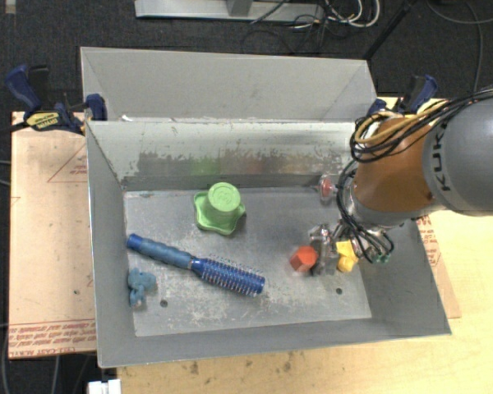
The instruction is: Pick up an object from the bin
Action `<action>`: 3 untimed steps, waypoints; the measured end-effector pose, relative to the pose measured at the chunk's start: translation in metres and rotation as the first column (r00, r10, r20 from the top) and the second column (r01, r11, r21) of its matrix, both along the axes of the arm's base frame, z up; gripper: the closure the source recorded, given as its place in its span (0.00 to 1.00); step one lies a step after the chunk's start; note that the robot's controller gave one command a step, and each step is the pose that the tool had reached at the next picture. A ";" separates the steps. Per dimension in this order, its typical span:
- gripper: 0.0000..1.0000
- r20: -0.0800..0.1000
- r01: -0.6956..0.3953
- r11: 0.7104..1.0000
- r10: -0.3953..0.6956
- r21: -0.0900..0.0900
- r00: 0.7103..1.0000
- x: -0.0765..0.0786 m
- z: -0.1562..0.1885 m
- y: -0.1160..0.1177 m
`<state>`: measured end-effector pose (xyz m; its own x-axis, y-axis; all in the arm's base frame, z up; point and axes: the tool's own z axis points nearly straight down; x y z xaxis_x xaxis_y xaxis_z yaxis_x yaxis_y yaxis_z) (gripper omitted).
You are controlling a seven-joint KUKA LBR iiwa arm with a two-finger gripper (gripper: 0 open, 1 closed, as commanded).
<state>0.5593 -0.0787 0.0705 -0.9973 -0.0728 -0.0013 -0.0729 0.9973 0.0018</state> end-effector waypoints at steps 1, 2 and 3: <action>0.00 -0.002 -0.001 1.000 0.001 -0.001 1.000 -0.001 -0.001 0.000; 0.00 0.003 -0.083 0.997 0.083 -0.004 0.997 -0.007 0.002 -0.072; 1.00 0.003 -0.088 0.996 0.088 -0.002 0.996 -0.006 0.002 -0.068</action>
Offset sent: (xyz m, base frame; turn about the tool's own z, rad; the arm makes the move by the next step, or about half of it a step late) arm 0.0000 0.0000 0.0000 0.0000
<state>0.5529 -0.1464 0.0725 -0.9870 -0.1608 -0.0043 -0.1608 0.9870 0.0000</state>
